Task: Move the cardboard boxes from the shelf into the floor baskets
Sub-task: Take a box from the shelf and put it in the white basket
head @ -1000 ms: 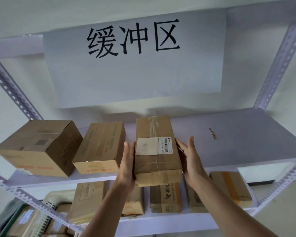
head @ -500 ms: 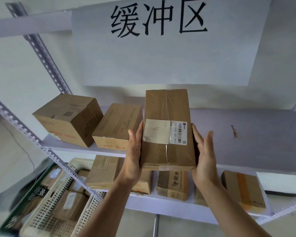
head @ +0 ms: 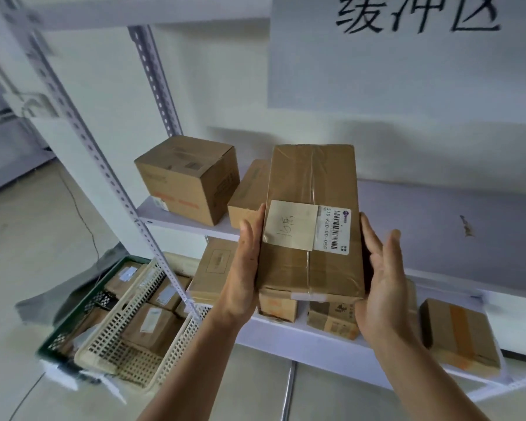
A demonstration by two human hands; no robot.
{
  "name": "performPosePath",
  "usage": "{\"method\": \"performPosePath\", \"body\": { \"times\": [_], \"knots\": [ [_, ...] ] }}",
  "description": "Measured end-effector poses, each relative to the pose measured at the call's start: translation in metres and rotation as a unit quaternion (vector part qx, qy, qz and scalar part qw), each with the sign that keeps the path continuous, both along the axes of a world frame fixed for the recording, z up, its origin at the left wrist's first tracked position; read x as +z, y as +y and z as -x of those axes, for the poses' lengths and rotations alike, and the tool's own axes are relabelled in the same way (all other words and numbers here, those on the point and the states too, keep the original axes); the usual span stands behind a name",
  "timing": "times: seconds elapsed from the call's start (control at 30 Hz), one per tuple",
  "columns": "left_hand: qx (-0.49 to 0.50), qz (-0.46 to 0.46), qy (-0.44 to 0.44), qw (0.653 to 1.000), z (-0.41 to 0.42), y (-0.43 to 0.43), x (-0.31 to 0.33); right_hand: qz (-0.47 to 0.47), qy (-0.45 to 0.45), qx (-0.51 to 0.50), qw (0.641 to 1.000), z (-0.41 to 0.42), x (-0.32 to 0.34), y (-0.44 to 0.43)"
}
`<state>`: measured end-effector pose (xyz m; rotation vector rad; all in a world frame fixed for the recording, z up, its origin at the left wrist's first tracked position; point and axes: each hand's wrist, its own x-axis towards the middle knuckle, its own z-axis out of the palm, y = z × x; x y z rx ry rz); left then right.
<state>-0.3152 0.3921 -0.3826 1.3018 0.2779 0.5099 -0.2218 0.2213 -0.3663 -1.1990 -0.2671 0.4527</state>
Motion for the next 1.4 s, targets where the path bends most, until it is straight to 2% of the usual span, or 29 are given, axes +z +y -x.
{"method": "performPosePath", "body": {
  "times": [0.17, 0.33, 0.57, 0.77, 1.03, 1.4],
  "knots": [
    [0.018, -0.015, 0.003, 1.000, 0.069, 0.028, 0.000, -0.004, -0.005, -0.012, 1.000, 0.064, -0.011, 0.032],
    [0.018, -0.032, -0.009, 0.999, 0.144, 0.061, -0.005, -0.020, 0.011, 0.016, 1.000, 0.133, -0.027, 0.073],
    [0.017, 0.021, 0.019, 0.999, 0.218, 0.110, -0.022, -0.006, 0.008, 0.065, 0.998, 0.197, -0.039, 0.127],
    [0.103, 0.037, 0.056, 0.992, 0.257, 0.159, -0.048, 0.026, 0.026, 0.113, 0.993, 0.218, -0.063, 0.184],
    [0.166, 0.051, 0.128, 0.976, 0.276, 0.253, -0.078, 0.033, 0.067, 0.185, 0.980, 0.228, -0.098, 0.287],
    [0.172, 0.088, 0.200, 0.961, 0.283, 0.379, -0.124, 0.090, 0.119, 0.241, 0.959, 0.223, -0.156, 0.409]
  ]
}}
